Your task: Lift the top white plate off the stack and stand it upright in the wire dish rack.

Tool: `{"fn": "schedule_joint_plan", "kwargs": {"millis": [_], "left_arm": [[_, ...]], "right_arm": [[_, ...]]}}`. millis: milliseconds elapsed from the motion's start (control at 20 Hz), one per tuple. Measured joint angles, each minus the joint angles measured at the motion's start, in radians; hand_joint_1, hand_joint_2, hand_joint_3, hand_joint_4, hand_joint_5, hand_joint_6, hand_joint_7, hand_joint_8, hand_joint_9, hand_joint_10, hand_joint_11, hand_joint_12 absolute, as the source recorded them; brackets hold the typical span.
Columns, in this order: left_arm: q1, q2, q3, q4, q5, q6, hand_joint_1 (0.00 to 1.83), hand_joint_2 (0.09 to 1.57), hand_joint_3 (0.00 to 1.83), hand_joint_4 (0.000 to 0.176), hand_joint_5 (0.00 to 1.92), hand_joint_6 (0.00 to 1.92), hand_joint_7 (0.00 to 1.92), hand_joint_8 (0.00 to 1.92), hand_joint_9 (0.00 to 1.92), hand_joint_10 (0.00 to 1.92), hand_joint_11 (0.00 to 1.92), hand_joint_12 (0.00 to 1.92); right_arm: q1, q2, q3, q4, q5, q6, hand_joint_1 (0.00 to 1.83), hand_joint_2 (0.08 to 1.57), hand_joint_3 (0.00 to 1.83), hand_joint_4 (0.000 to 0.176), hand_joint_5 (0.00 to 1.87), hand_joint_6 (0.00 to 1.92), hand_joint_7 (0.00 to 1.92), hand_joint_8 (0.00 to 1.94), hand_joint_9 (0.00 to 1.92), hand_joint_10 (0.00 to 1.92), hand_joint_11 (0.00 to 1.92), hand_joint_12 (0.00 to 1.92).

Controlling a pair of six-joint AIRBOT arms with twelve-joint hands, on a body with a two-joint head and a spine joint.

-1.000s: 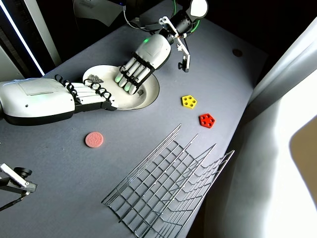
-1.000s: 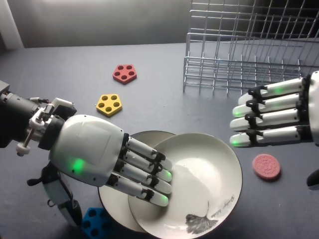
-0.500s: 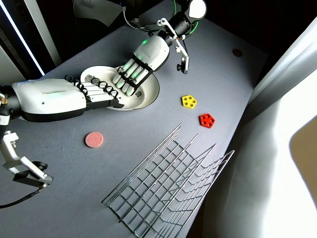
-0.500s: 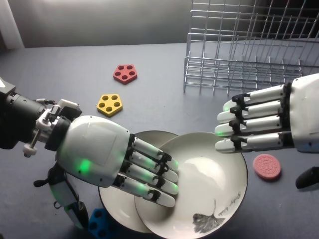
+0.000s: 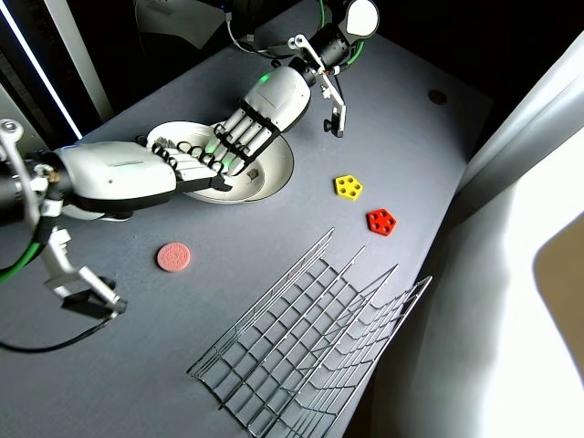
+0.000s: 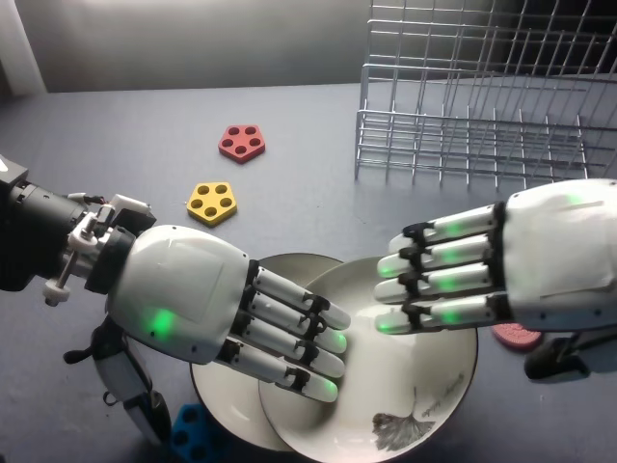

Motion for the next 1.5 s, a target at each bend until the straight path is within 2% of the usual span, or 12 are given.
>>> {"fn": "schedule_joint_plan", "kwargs": {"millis": [350,600,650,850,900,950,1000,1200,1250,1300,1350,1500], "left_arm": [[0.000,0.000,0.005,0.002,-0.003,0.002,0.47,0.98,0.00,0.000,0.01,0.00,0.00,0.00,0.00,0.00,0.00,0.00],[0.005,0.000,0.010,-0.001,-0.004,0.001,0.57,0.99,0.00,0.000,0.00,0.00,0.00,0.00,0.00,0.00,0.00,0.00],[0.005,0.000,0.011,-0.001,-0.004,0.001,0.51,0.99,0.00,0.000,0.00,0.00,0.00,0.00,0.00,0.00,0.00,0.00],[0.005,0.000,0.010,-0.002,-0.005,0.001,0.45,0.99,0.00,0.000,0.00,0.00,0.00,0.00,0.00,0.00,0.00,0.00],[0.005,0.000,0.010,-0.002,-0.005,0.002,0.57,0.98,0.00,0.000,0.02,0.01,0.00,0.00,0.00,0.00,0.00,0.00],[0.005,0.000,0.010,-0.002,-0.005,0.002,0.58,0.98,0.00,0.000,0.01,0.00,0.00,0.00,0.00,0.00,0.00,0.00],[0.005,0.000,0.010,-0.002,-0.005,0.001,0.59,0.98,0.00,0.000,0.01,0.00,0.00,0.00,0.00,0.00,0.01,0.00],[0.012,0.001,0.010,-0.011,-0.007,-0.002,0.55,1.00,0.00,0.000,0.01,0.00,0.01,0.00,0.00,0.00,0.00,0.00],[0.012,0.001,0.010,-0.012,-0.007,-0.002,0.56,1.00,0.00,0.000,0.01,0.00,0.00,0.00,0.00,0.00,0.00,0.00],[0.012,0.002,0.010,-0.014,-0.007,-0.003,0.59,1.00,0.00,0.000,0.02,0.00,0.00,0.00,0.00,0.00,0.00,0.00],[0.012,0.004,0.011,-0.015,-0.008,-0.006,0.54,1.00,0.00,0.000,0.02,0.00,0.01,0.00,0.00,0.00,0.00,0.00],[-0.002,0.004,0.026,-0.007,-0.011,-0.018,0.50,1.00,0.00,0.000,0.01,0.00,0.00,0.00,0.00,0.00,0.00,0.00]], "right_arm": [[-0.037,-0.100,0.005,0.006,-0.066,0.000,0.87,1.10,0.00,0.000,0.14,0.01,0.09,0.00,0.09,0.00,0.00,0.47],[-0.045,-0.136,0.026,0.034,-0.072,0.001,0.95,1.11,0.00,0.000,0.30,0.01,0.26,0.01,0.23,0.01,0.02,0.67],[-0.045,-0.136,0.026,0.035,-0.071,0.001,1.12,1.04,0.00,0.000,0.52,0.02,0.52,0.02,0.52,0.03,0.33,0.67],[-0.045,-0.138,0.018,0.049,-0.060,0.001,1.18,1.08,0.01,0.000,0.69,0.01,0.75,0.02,0.75,0.02,0.59,0.56],[-0.042,-0.136,0.014,0.050,-0.059,0.001,1.35,1.15,0.00,0.000,0.74,1.26,0.95,0.89,0.86,1.20,0.89,0.47],[-0.031,-0.134,0.006,0.061,-0.053,-0.008,1.46,1.13,0.00,0.000,0.80,1.17,0.90,0.96,0.94,1.05,0.88,1.28],[-0.029,-0.130,0.000,0.076,-0.046,-0.034,1.48,1.11,0.00,0.000,0.85,1.09,0.93,0.91,0.99,0.94,0.88,1.43],[-0.024,-0.123,-0.012,0.094,-0.037,-0.080,1.49,1.08,0.00,0.000,0.95,0.98,0.96,0.75,1.07,0.83,0.95,1.39],[-0.016,-0.120,-0.013,0.089,-0.038,-0.078,1.40,1.09,0.00,0.000,0.97,1.00,0.95,0.82,1.08,0.95,1.00,1.01],[-0.011,-0.115,-0.014,0.091,-0.040,-0.080,1.39,1.09,0.00,0.000,0.98,1.00,0.97,0.80,1.07,0.99,1.06,0.84],[0.001,-0.113,-0.014,0.095,-0.040,-0.082,1.47,1.07,0.00,0.000,0.97,0.98,1.01,0.68,1.07,0.85,1.00,1.23],[0.014,-0.113,-0.011,0.105,-0.045,-0.081,1.50,1.04,0.00,0.000,0.99,0.93,1.14,0.46,1.15,0.68,1.00,1.31]]}}
